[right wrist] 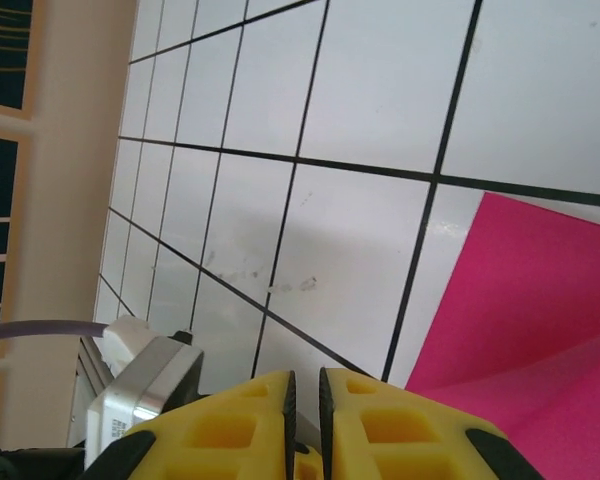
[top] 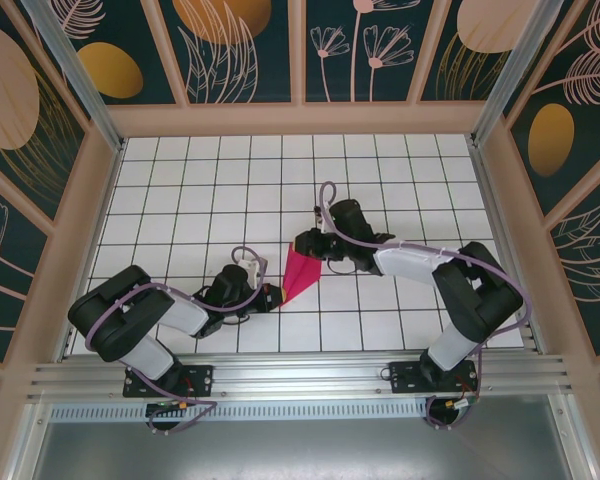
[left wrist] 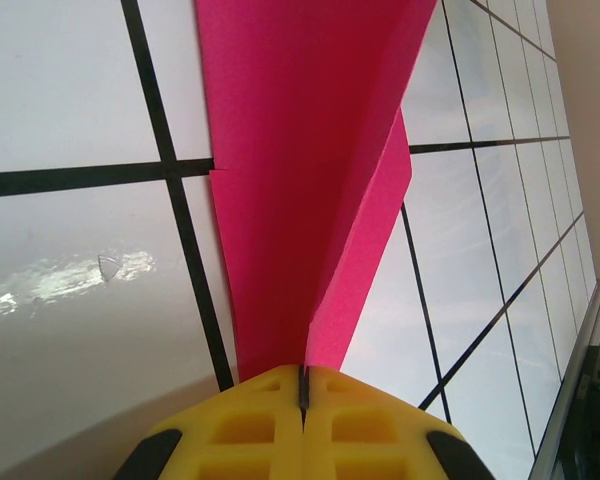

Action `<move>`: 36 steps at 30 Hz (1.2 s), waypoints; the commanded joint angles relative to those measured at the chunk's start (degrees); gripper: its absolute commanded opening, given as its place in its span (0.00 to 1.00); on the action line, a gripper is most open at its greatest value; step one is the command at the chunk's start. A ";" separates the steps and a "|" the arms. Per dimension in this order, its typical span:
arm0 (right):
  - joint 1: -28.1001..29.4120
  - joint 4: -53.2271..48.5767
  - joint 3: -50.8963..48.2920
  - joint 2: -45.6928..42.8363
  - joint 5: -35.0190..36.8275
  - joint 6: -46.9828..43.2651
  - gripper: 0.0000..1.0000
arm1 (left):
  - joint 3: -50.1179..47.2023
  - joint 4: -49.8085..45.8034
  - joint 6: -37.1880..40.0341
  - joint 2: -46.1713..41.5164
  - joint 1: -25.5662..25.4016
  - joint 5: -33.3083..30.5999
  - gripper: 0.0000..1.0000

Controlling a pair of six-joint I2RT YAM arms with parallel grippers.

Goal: Fold a paper plane with a square sheet of paper (pick it up from the middle)
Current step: Fourth fold the wing at the center of the table.

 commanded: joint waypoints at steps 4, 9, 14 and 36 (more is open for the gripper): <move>1.50 -1.21 0.64 6.13 -2.66 -1.33 0.14 | -1.12 0.63 -2.80 0.78 0.30 -1.75 0.00; 1.88 -0.12 2.44 9.85 -4.01 -1.01 0.13 | -1.81 1.50 -3.81 0.88 0.34 -2.26 0.00; 1.93 -1.28 4.66 11.64 -4.18 -1.67 0.13 | -0.80 -0.09 -2.90 1.15 0.37 -1.92 0.00; 1.29 -1.54 3.99 15.18 -1.40 -1.01 0.13 | 1.52 -3.76 -5.18 4.03 0.35 -1.24 0.00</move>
